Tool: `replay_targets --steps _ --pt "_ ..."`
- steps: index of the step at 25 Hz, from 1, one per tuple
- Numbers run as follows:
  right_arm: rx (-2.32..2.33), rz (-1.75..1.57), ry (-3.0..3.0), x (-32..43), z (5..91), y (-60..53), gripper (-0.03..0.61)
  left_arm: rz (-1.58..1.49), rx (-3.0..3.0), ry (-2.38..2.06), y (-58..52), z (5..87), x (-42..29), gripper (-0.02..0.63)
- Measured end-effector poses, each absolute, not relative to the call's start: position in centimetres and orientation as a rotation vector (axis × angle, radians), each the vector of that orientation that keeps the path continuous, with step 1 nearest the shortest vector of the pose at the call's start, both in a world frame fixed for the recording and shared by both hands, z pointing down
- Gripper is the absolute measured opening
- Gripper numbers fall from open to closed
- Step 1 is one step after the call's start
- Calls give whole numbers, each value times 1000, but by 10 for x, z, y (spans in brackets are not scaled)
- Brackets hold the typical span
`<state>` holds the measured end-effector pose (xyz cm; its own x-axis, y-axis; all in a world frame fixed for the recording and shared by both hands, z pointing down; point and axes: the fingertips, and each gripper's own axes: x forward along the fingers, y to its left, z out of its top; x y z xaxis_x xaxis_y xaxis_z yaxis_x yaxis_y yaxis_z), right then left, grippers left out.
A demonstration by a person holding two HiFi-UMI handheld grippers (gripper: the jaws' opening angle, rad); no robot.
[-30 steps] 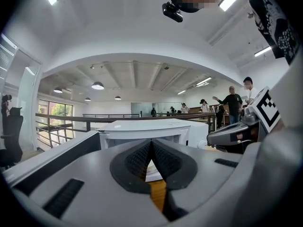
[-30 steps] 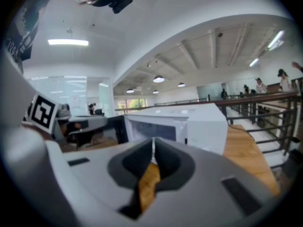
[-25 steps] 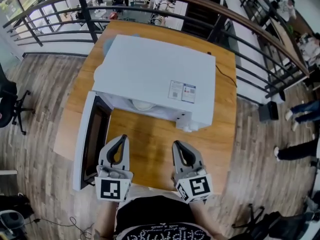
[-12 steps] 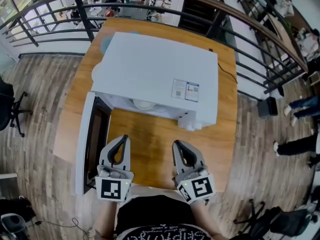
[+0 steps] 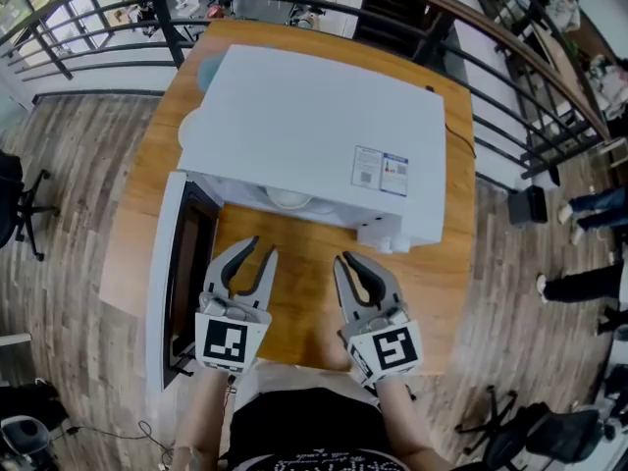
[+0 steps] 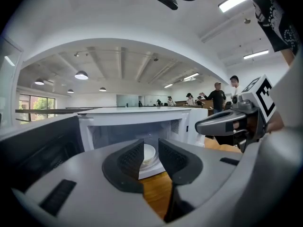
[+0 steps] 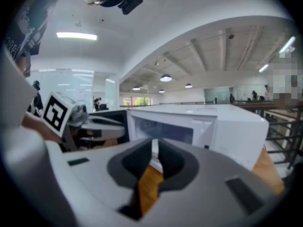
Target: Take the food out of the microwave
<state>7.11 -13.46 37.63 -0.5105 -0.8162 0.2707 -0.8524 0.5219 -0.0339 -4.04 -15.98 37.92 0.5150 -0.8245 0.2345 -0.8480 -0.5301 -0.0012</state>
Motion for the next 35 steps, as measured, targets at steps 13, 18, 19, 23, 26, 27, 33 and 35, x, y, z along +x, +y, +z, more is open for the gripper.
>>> replay_targets --steps 13,18,19,23,26,27,33,35 --pt "1331 176 -2419 59 426 -181 199 647 2749 -1284 -216 437 -43 230" --pt "1303 157 -2382 51 443 -197 224 755 2755 -1214 -228 463 -39 266" --pt "1300 154 -2376 49 447 -201 227 781 2759 -1201 -230 468 -39 275" --pt "1297 148 -2354 43 462 -210 239 825 2781 -1162 -241 479 -40 296" --pt "1299 161 -2333 39 473 -214 244 832 2791 -1137 -249 483 -38 301" --pt "1302 163 -2325 39 477 -217 247 844 2798 -1122 -251 484 -37 301" --pt "1310 179 -2295 33 495 -231 268 963 2819 -1018 -256 501 -31 327" --pt "1300 192 -2288 31 497 -235 273 974 2828 -1003 -259 503 -29 331"
